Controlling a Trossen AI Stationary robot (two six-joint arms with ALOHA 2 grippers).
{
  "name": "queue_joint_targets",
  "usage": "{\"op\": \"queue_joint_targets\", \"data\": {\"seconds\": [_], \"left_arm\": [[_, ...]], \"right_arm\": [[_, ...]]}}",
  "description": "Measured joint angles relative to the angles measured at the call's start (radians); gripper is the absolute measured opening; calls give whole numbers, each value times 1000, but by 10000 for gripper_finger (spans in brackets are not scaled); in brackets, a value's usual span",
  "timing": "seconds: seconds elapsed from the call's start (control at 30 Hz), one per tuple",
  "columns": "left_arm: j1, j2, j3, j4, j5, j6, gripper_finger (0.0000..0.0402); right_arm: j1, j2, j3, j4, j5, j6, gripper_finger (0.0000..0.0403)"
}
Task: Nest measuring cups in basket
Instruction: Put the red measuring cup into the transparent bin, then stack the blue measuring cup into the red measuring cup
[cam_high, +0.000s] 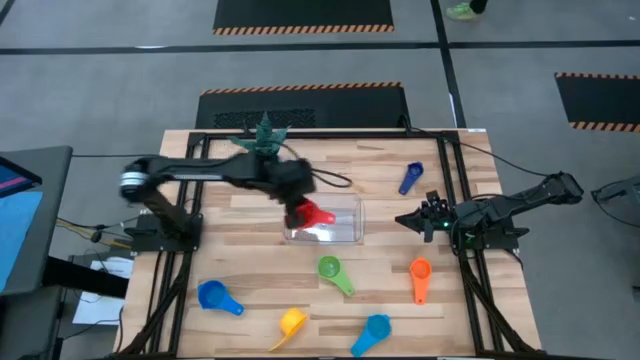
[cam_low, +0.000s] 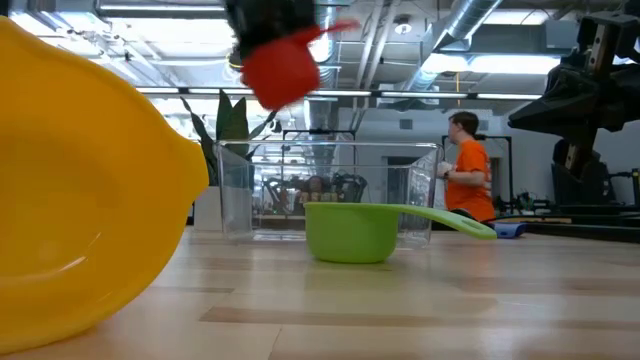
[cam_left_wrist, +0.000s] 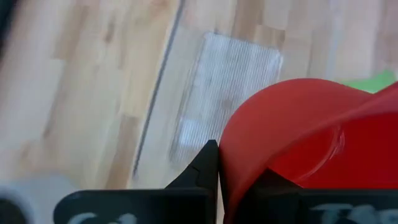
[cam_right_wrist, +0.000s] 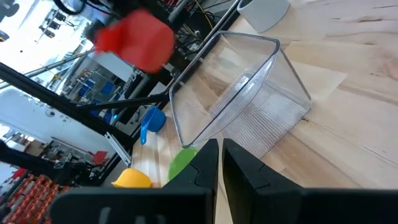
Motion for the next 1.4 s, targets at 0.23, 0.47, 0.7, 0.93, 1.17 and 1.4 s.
{"op": "queue_joint_targets", "data": {"seconds": [0.23,0.47,0.7,0.93,1.17,1.4], "left_arm": [[1,208,140,-30,-14,110,0],[8,337,140,-7,-39,49,0],[18,372,139,-14,-89,-63,0],[12,374,140,-21,-59,-74,29],[9,399,139,-53,-49,-89,73],[14,399,157,-86,-47,-83,102]], "right_arm": [[0,0,0,7,-2,8,47],[2,0,0,8,-2,7,47],[2,0,0,16,-7,7,47],[2,0,0,16,-33,6,47],[2,0,0,16,-50,6,47],[2,0,0,15,-62,5,47]]}}
